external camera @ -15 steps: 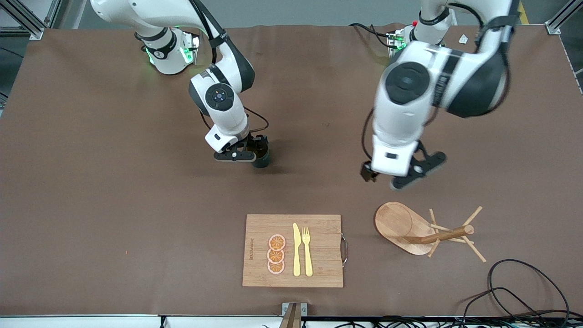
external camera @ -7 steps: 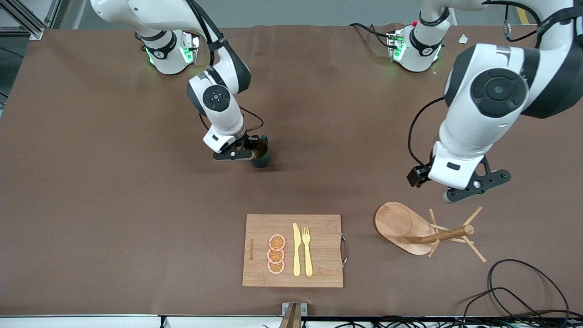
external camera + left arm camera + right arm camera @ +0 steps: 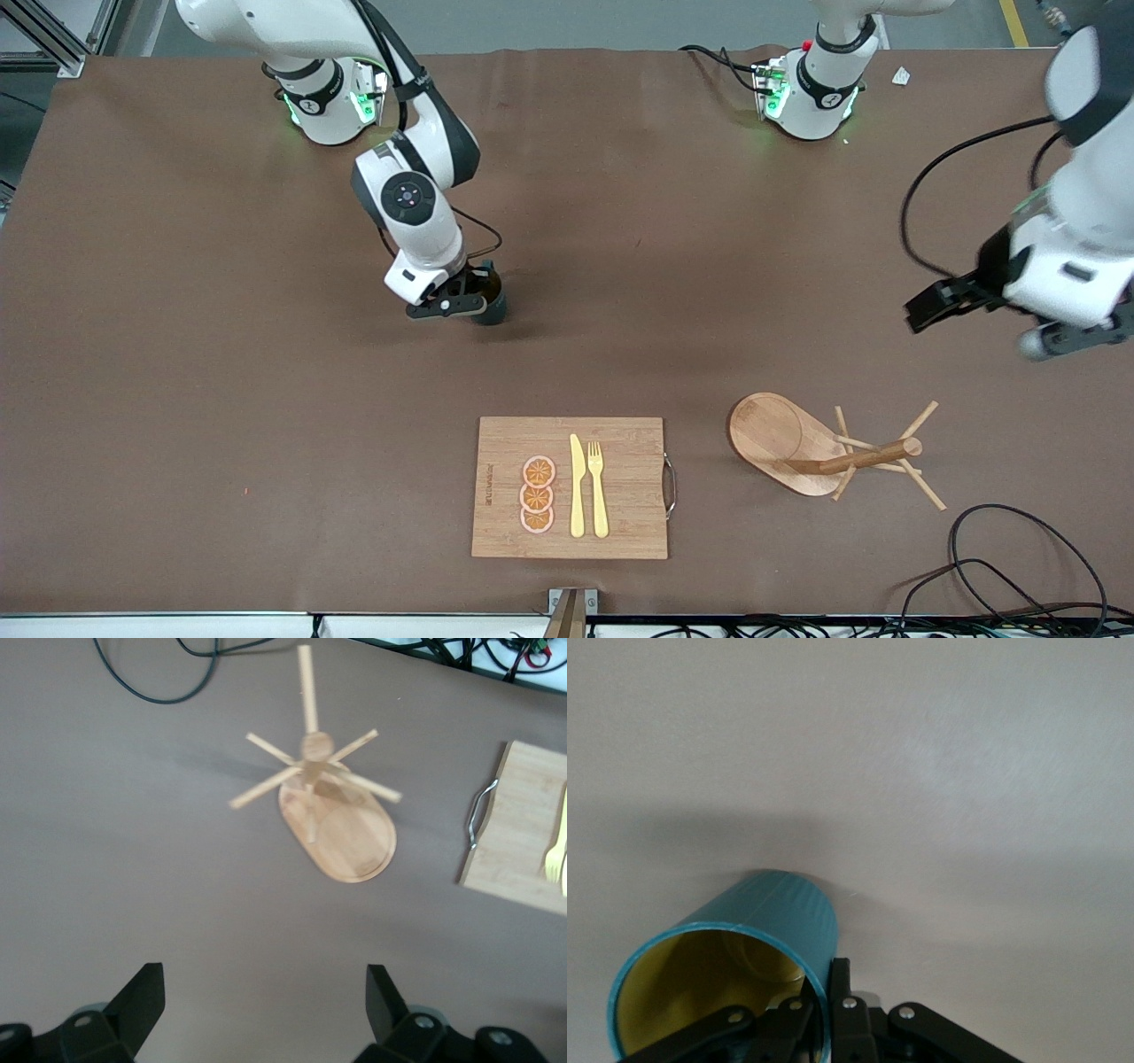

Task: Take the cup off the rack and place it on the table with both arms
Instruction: 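Carry the mug with the right gripper while the left gripper withdraws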

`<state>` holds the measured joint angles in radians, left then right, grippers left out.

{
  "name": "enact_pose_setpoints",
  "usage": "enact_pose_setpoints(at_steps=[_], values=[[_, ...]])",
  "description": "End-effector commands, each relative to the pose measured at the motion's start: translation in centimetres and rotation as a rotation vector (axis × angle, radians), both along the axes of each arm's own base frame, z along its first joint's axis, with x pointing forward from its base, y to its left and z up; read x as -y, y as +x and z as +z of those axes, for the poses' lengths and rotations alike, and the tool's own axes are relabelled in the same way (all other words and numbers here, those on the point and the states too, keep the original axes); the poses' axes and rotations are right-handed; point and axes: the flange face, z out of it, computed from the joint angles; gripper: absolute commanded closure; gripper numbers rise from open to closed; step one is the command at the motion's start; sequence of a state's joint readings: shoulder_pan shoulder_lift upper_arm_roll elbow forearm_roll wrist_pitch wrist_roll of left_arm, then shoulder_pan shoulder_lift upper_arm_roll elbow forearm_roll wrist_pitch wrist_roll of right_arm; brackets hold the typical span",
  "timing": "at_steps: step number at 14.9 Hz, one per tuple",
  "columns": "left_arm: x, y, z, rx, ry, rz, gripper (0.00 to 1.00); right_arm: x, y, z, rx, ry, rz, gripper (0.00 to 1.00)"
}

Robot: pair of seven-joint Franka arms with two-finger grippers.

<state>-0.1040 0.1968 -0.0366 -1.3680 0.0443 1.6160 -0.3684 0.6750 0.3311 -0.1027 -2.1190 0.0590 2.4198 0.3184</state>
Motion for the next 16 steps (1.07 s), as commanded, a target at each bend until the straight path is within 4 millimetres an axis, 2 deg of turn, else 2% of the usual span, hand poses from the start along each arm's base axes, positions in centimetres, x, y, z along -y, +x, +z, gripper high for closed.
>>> enact_pose_setpoints(at_steps=[1, 2, 4, 7, 10, 11, 13, 15, 16], values=[[-2.3, -2.5, 2.5, -0.039, 0.002, -0.061, 0.00, 5.8, 2.7, 2.8, 0.000, 0.024, 0.199, 1.00], [-2.6, -3.3, 3.1, -0.051, 0.001, -0.085, 0.00, 8.1, 3.7, 2.8, -0.001, 0.027, 0.280, 0.99], [-5.2, -4.9, 3.6, -0.081, -0.008, -0.122, 0.00, 12.3, 5.4, 2.8, 0.004, 0.030, 0.419, 0.99], [-5.8, -7.1, 3.3, -0.091, -0.004, -0.161, 0.00, 17.6, 6.9, 2.7, 0.008, 0.022, 0.627, 0.99], [-5.4, -9.4, 2.9, -0.035, 0.009, -0.191, 0.00, 23.0, 8.2, 2.5, 0.029, 0.012, 0.846, 0.99], [-4.2, -9.6, 2.9, -0.037, 0.018, -0.212, 0.00, 24.7, 8.7, 2.5, 0.050, 0.003, 0.924, 0.99], [-3.7, -9.5, 3.1, -0.033, 0.023, -0.223, 0.00, 28.2, 9.4, 2.5, 0.082, -0.019, 1.078, 0.99], [-4.9, -9.2, 3.5, -0.028, 0.015, -0.223, 0.00, 31.1, 9.6, 1.9, 0.087, -0.034, 1.183, 0.99], [-5.7, -8.3, 3.3, -0.062, 0.009, -0.230, 0.00, 32.2, 9.6, 1.6, 0.081, -0.036, 1.247, 0.99]])
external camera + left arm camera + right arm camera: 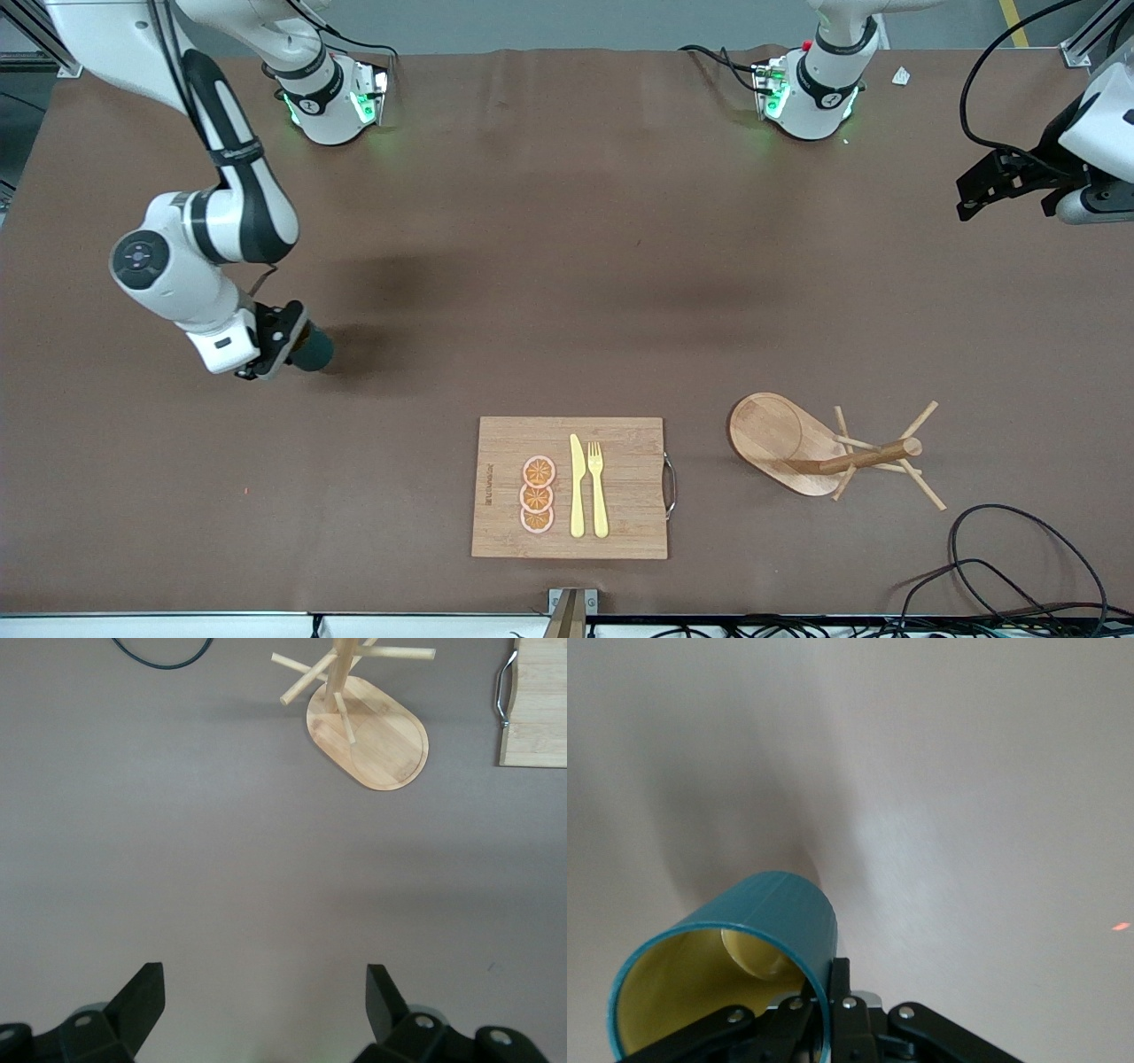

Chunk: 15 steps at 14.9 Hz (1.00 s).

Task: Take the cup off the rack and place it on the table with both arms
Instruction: 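Carry the mug with the right gripper while the left gripper withdraws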

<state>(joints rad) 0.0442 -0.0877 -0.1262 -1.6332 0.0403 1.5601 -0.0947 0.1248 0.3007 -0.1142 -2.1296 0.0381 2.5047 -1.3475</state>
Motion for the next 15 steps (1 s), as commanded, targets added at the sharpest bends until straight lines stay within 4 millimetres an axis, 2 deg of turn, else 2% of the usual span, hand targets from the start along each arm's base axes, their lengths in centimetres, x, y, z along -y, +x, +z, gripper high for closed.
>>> enact_pose_setpoints(at_steps=[1, 2, 4, 7, 8, 12, 15], values=[[-2.3, 1.3, 0.5, -0.063, -0.024, -0.017, 0.00, 3.0, -0.3, -0.8, 0.003, -0.019, 0.180, 0.99], [-2.4, 1.5, 1.4, -0.080, -0.027, -0.012, 0.00, 4.0, -0.4, -1.2, 0.004, -0.024, 0.214, 0.99], [-2.0, 1.4, 2.0, -0.070, -0.023, -0.016, 0.00, 5.0, -0.7, -1.8, 0.007, -0.034, 0.292, 0.99], [-2.2, 1.2, 1.2, -0.065, -0.013, -0.019, 0.00, 6.0, -1.0, -3.3, -0.017, -0.039, 0.392, 0.98], [-2.5, 0.6, 1.3, -0.056, -0.012, -0.021, 0.00, 6.1, -1.1, -3.6, -0.023, -0.039, 0.395, 0.98], [-2.1, 0.3, 0.9, -0.057, -0.012, -0.036, 0.00, 7.3, -1.3, -3.8, -0.037, -0.037, 0.421, 0.98], [-1.6, -0.1, 1.7, -0.037, -0.011, -0.044, 0.00, 7.7, -1.7, -3.9, -0.066, -0.025, 0.401, 0.98]])
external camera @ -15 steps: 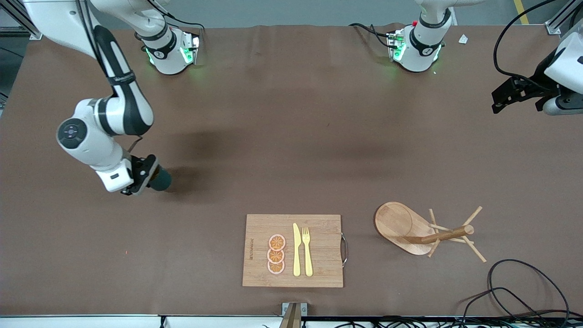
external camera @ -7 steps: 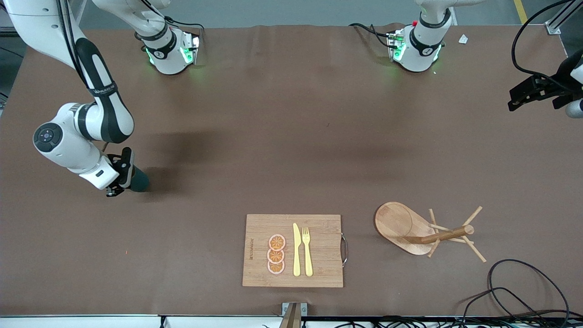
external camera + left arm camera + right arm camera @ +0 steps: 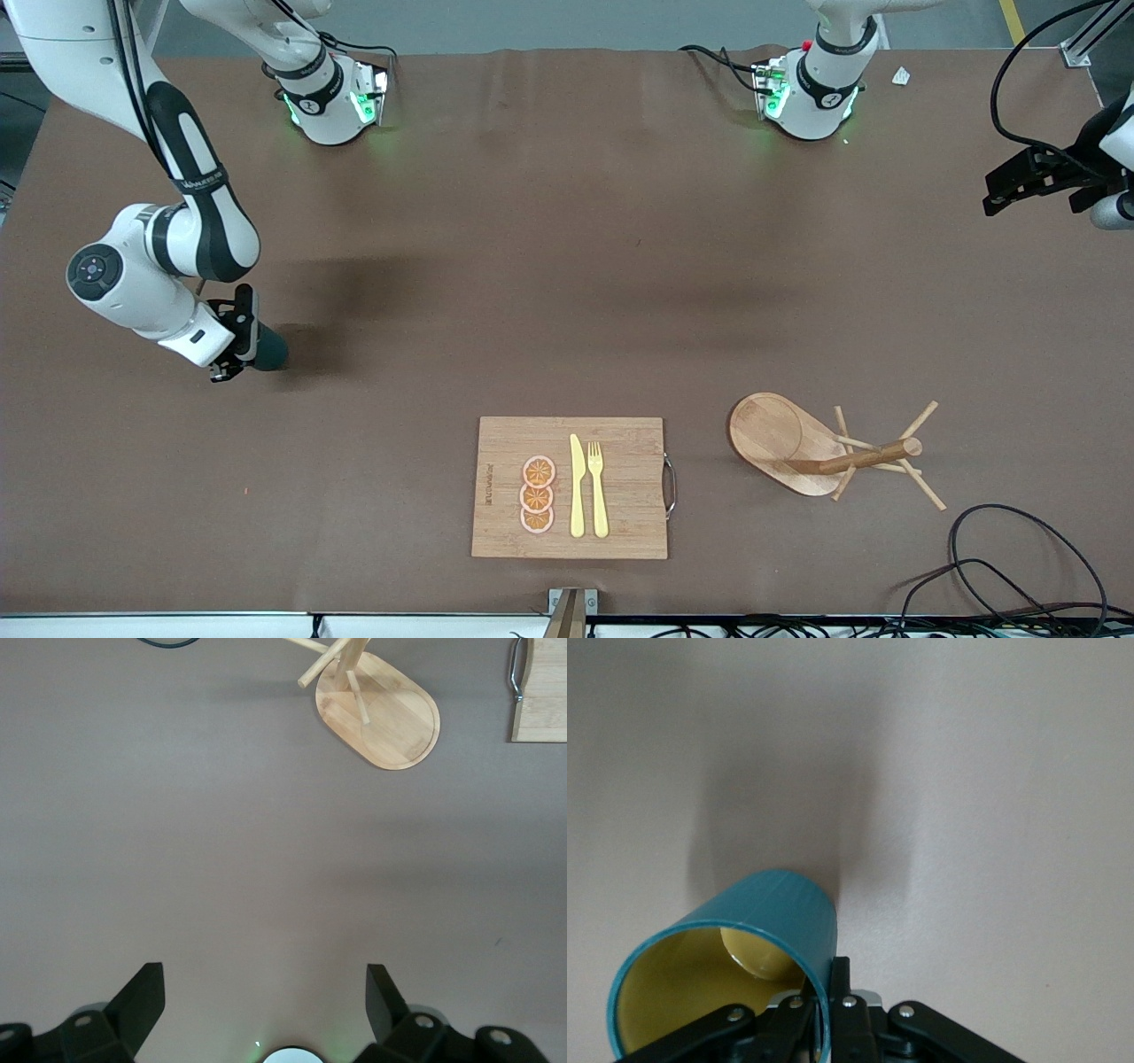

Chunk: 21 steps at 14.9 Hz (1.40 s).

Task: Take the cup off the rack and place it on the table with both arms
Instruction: 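Carry the mug with the right gripper while the left gripper withdraws, then set the mug upright on the table and open the right gripper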

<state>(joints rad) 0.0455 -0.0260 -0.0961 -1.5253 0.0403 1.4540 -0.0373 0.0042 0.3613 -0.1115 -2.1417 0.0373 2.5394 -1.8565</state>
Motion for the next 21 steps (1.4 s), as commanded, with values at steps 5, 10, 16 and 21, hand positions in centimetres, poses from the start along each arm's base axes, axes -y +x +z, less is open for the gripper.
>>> enact_pose_setpoints(at_steps=[5, 10, 16, 21], values=[[0.8, -1.4, 0.4, 0.017, -0.005, -0.023, 0.00, 0.6, -0.9, -0.2, -0.035, 0.007, -0.044, 0.97], [0.9, -1.1, 0.2, 0.018, -0.004, -0.022, 0.00, 0.8, -0.2, 0.8, -0.024, 0.007, -0.049, 0.00], [1.4, -0.2, -0.5, 0.034, -0.005, -0.034, 0.00, 0.2, 2.6, 8.9, -0.131, 0.022, -0.255, 0.00], [1.7, 0.5, -0.8, 0.038, -0.007, -0.048, 0.00, 0.2, 2.5, 14.3, -0.120, 0.019, -0.632, 0.00]])
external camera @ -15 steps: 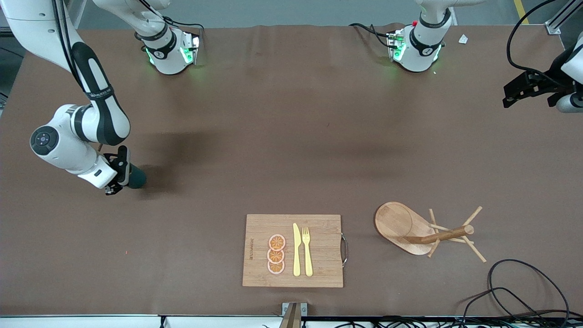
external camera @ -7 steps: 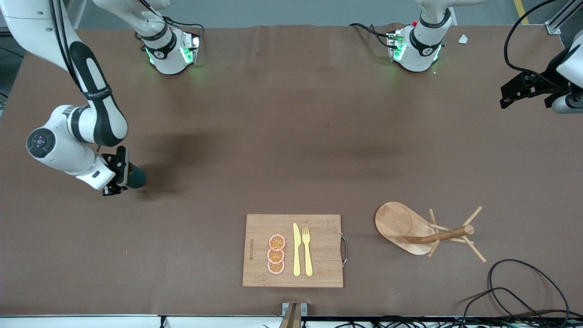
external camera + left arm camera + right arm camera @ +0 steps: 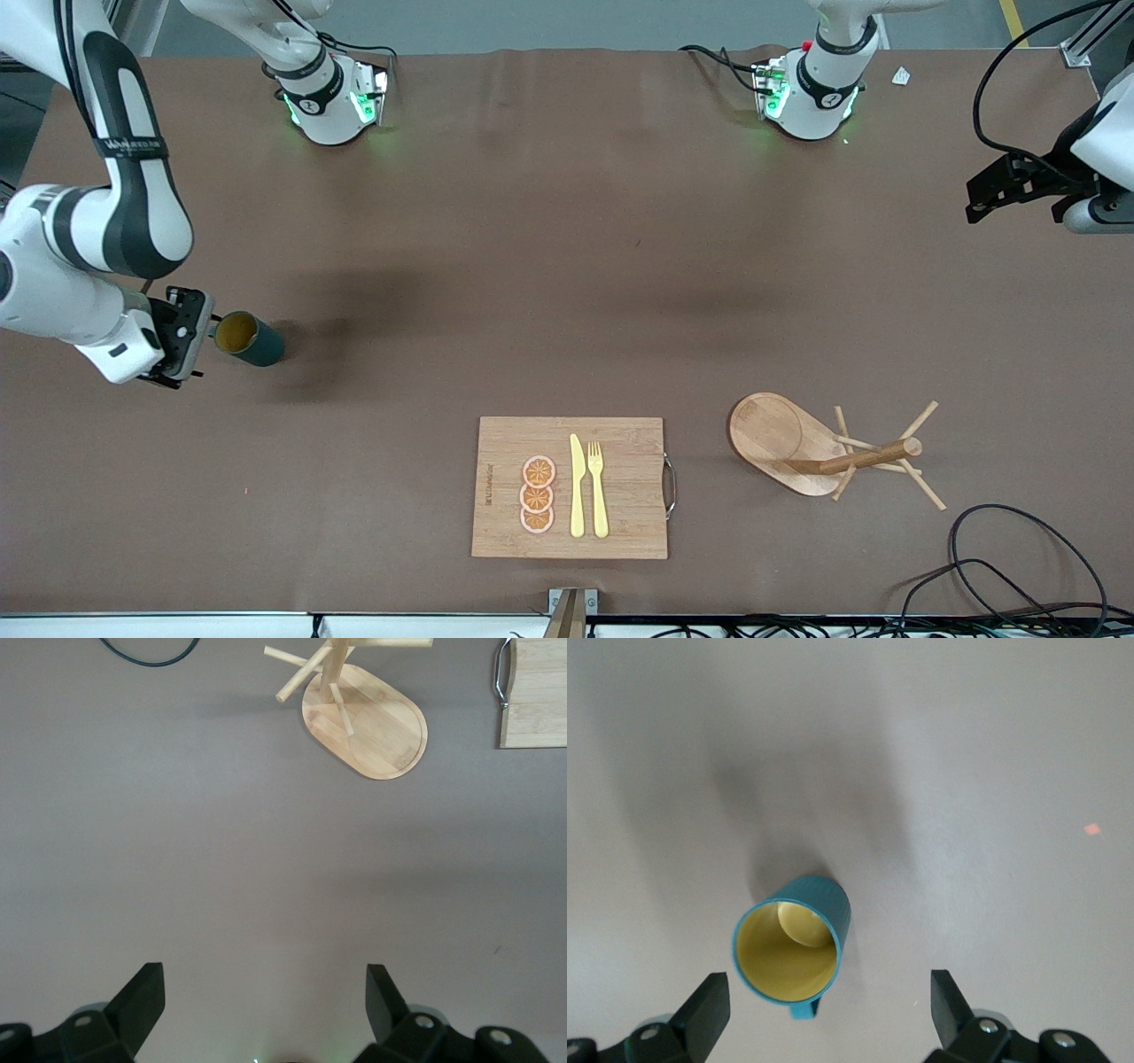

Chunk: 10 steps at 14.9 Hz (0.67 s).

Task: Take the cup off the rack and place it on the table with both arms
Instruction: 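Set the mug upright on the table and open the right gripper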

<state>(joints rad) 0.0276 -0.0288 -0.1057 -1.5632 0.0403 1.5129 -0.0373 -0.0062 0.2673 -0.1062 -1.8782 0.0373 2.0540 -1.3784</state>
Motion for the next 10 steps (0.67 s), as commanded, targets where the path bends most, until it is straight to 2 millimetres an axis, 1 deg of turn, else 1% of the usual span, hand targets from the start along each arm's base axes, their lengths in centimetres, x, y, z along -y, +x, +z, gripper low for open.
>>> enact_pose_setpoints(at_steps=[1, 3, 4, 6, 7, 9, 10], values=[[0.3, 0.1, 0.1, 0.013, -0.006, -0.021, 0.00, -0.1, -0.5, 3.0, -0.003, -0.018, -0.212, 0.00], [0.4, -0.1, 0.3, 0.012, -0.010, -0.023, 0.00, -0.2, -0.1, 5.5, -0.032, -0.027, -0.300, 0.00], [0.4, -0.1, 0.2, 0.008, -0.010, -0.023, 0.00, -0.3, 0.0, 6.6, -0.044, -0.035, -0.386, 0.00], [0.6, -0.3, 0.3, 0.006, -0.010, -0.027, 0.00, 0.1, -0.1, 8.7, -0.073, -0.067, -0.650, 0.00], [1.1, -0.5, 0.3, 0.004, -0.009, -0.036, 0.00, 0.2, -0.2, 9.4, -0.090, -0.085, -0.764, 0.00], [1.8, -0.7, -0.1, -0.008, -0.014, -0.044, 0.00, 0.2, -0.3, 11.3, -0.115, -0.123, -0.980, 0.00], [2.3, -0.6, -0.2, -0.005, -0.015, -0.052, 0.00, 0.2, -0.3, 12.2, -0.124, -0.140, -1.061, 0.00]])
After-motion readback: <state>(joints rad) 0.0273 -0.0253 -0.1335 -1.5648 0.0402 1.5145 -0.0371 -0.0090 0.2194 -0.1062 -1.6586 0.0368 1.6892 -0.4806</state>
